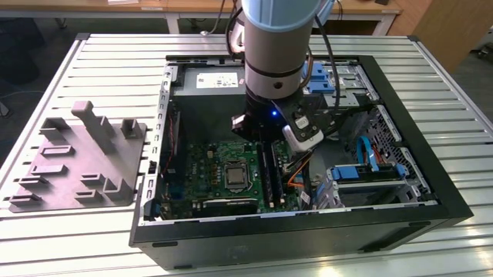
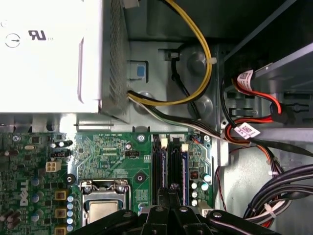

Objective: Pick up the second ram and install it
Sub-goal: 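Press down the second ram until it locks into place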

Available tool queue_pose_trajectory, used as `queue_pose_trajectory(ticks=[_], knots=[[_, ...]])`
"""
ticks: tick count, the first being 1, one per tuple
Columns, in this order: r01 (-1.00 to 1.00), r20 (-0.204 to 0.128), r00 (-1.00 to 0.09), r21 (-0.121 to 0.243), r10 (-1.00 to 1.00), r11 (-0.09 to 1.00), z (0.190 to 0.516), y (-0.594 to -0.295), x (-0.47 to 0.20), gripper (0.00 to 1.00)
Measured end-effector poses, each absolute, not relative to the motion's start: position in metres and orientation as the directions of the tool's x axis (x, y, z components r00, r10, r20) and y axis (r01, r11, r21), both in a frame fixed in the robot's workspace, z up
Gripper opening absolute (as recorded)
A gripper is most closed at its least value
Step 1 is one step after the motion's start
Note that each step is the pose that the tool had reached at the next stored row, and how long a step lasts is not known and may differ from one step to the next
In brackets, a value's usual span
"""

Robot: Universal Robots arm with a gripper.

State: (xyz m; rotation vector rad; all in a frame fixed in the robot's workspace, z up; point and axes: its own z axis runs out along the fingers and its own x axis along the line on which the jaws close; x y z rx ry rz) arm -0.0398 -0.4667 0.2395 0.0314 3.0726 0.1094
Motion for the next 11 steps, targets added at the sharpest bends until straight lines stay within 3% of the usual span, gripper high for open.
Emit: queue_pose_trajectory(ticks=[11], knots=[[0.018,-0.066,-0.998,0.072,0.023,0.997,0.2392,-0.4644,-0.0399,0.1]])
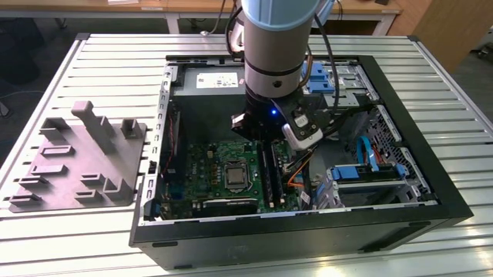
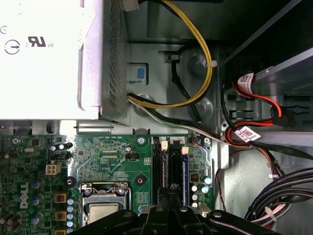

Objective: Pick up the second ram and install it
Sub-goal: 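Press down the second ram until it locks into place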

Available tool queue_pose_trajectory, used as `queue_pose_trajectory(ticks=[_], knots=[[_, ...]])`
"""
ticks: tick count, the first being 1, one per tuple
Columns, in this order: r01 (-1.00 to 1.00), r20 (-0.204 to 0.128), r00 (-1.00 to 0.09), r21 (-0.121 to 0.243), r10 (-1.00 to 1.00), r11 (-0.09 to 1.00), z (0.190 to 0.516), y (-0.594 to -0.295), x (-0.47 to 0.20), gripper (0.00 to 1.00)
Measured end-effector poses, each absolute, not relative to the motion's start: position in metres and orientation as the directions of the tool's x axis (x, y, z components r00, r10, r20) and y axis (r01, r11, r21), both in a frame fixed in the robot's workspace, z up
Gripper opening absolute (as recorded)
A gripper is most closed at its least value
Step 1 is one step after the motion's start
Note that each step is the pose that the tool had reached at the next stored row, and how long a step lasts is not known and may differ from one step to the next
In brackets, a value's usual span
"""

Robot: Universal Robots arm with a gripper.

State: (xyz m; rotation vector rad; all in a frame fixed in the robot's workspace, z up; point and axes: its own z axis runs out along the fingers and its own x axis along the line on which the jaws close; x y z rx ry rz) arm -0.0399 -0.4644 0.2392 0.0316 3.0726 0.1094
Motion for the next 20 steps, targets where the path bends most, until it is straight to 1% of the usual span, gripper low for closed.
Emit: queue_pose_trajectory(ticks=[20], knots=[[0.018,-0.066,-0.998,0.072,0.023,0.997,0.233,-0.45,-0.04,0.1]])
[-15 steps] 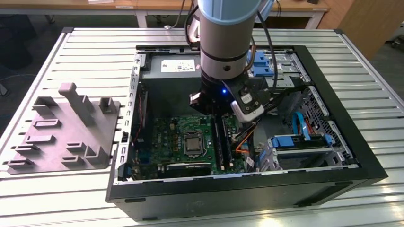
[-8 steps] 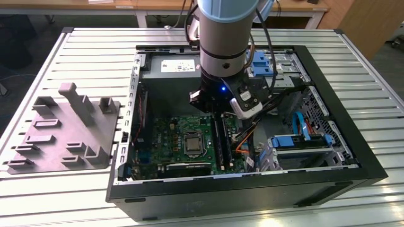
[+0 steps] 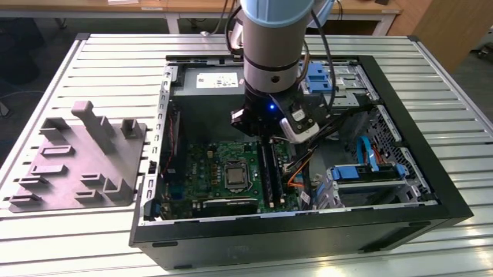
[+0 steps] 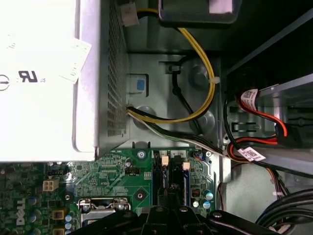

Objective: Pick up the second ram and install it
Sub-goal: 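Press down the second ram until it locks into place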

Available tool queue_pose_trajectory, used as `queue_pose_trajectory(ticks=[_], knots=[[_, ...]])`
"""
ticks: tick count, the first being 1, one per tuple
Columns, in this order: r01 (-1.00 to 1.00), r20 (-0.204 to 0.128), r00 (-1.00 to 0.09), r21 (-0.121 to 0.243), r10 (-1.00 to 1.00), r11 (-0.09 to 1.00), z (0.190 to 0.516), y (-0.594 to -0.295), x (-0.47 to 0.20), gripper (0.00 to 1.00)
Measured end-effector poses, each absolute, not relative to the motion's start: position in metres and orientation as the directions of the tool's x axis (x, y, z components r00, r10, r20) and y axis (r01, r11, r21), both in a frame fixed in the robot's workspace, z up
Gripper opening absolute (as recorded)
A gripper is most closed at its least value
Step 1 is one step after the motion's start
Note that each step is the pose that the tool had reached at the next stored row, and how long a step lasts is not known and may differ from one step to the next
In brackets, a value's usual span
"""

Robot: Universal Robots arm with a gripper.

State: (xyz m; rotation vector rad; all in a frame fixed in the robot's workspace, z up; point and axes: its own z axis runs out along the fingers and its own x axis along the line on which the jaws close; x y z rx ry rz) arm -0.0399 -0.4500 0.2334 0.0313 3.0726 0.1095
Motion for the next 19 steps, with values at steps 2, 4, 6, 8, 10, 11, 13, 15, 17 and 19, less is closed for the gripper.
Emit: queue_pose_trajectory(ticks=[2,4,6,8,10,11,13,15,17,19], knots=[[0.018,-0.066,-0.998,0.072,0.023,0.997,0.2311,-0.4495,-0.04,0.1],[0.018,-0.066,-0.998,0.072,0.023,0.997,0.2305,-0.4487,-0.04,0.1],[0.018,-0.066,-0.998,0.072,0.023,0.997,0.2299,-0.4472,-0.04,0.1],[0.018,-0.066,-0.998,0.072,0.023,0.997,0.2289,-0.4457,-0.0399,0.1],[0.019,-0.066,-0.998,0.072,0.023,0.997,0.2271,-0.4453,-0.0399,0.1],[0.02,-0.066,-0.997,0.072,0.025,0.997,0.2265,-0.4453,-0.0399,0.1],[0.024,-0.066,-0.997,0.072,0.028,0.997,0.2256,-0.4452,-0.04,0.1],[0.025,-0.066,-0.997,0.072,0.03,0.997,0.2243,-0.445,-0.04,0.1],[0.026,-0.066,-0.997,0.072,0.031,0.997,0.2224,-0.4448,-0.0399,0.1],[0.026,-0.066,-0.997,0.071,0.031,0.997,0.2221,-0.4448,-0.04,0.1]])
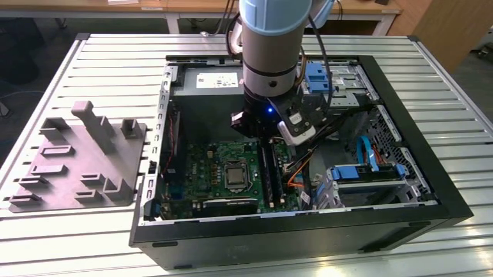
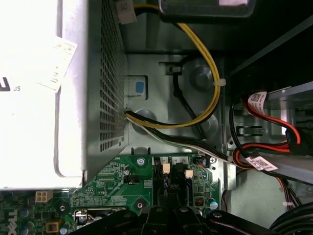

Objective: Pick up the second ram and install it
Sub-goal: 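Press down the second ram until it locks into place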

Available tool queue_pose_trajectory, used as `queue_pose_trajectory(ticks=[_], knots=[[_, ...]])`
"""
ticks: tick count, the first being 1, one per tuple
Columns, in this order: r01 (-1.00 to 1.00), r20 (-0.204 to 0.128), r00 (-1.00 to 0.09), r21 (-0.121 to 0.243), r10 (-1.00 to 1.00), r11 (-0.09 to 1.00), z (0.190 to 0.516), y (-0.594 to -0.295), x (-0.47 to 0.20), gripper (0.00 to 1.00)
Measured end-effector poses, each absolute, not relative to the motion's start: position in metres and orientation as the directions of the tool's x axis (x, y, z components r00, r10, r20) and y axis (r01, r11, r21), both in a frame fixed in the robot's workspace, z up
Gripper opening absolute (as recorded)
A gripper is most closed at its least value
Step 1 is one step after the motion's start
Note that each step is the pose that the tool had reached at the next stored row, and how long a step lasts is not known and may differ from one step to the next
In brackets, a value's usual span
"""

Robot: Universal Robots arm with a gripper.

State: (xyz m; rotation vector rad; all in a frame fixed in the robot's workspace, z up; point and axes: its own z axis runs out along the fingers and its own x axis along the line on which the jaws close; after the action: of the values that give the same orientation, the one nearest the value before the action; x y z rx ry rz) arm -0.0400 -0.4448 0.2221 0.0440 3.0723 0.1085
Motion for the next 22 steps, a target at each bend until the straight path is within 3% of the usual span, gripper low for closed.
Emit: queue_pose_trajectory(ticks=[22], knots=[[0.026,-0.066,-0.997,0.072,0.031,0.997,0.2176,-0.4446,-0.04,0.1]])
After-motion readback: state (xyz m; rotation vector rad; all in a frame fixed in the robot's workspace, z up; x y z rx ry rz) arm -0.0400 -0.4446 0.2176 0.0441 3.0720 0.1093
